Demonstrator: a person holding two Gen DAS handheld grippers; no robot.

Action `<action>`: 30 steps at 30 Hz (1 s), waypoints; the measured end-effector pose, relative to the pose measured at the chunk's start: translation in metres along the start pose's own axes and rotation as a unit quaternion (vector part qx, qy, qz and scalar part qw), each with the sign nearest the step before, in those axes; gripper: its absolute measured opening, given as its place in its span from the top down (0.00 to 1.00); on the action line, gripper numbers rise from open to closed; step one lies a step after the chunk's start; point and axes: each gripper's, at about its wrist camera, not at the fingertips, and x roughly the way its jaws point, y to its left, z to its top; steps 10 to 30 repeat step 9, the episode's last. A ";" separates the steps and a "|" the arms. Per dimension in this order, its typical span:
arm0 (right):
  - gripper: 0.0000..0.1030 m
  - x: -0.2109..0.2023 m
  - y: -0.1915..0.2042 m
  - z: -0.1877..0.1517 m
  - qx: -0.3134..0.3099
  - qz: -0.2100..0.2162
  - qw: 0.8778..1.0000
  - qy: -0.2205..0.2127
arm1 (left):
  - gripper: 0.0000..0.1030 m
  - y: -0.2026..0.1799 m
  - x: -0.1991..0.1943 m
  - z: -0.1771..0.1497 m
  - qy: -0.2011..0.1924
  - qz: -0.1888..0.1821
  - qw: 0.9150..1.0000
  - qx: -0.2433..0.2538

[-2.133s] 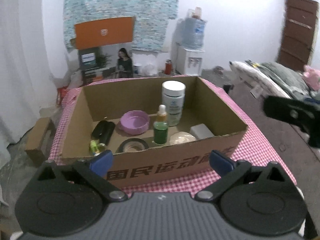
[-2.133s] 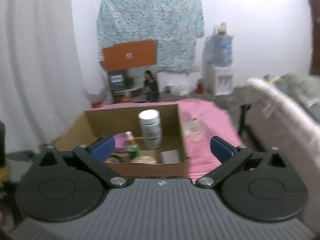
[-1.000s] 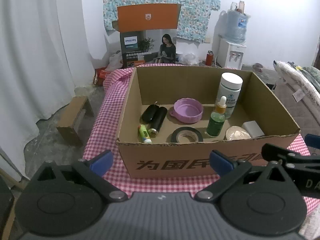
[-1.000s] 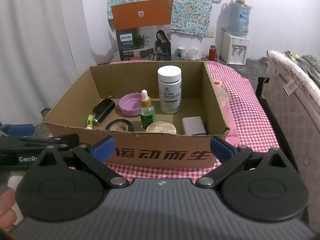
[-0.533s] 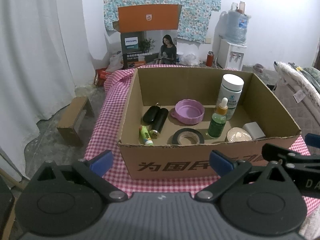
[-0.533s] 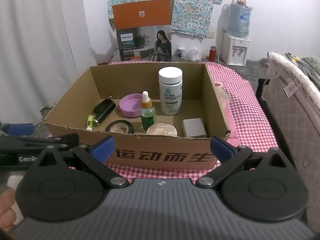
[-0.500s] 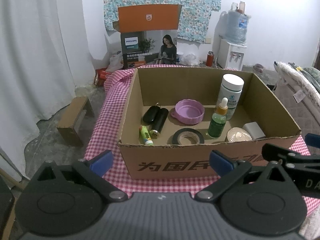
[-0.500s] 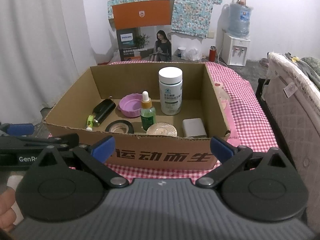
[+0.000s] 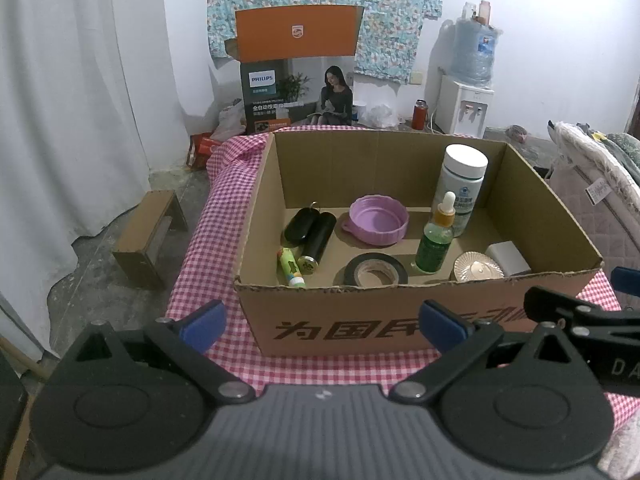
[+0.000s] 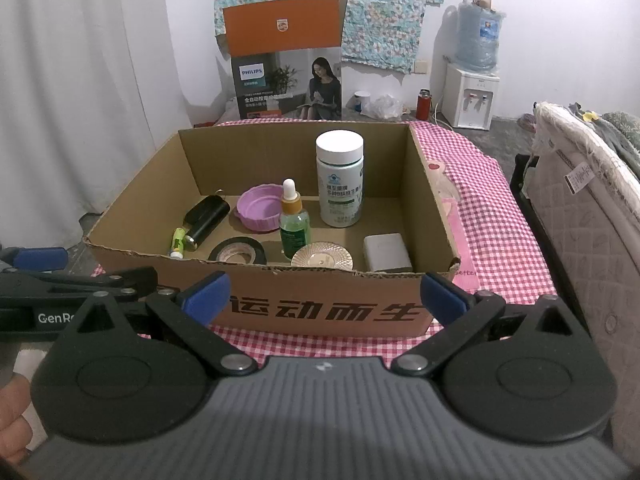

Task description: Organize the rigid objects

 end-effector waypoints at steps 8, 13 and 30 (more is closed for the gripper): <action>0.01 0.000 0.000 0.000 -0.001 0.000 1.000 -0.001 | 0.00 0.000 0.000 0.000 0.000 -0.001 1.000 0.000; 0.01 -0.001 0.000 0.000 -0.001 0.000 1.000 -0.001 | 0.00 0.000 0.000 0.000 0.000 0.000 1.000 0.000; 0.01 -0.001 0.000 0.000 -0.001 0.000 1.000 -0.001 | 0.00 0.000 0.000 0.000 0.000 0.000 1.000 0.000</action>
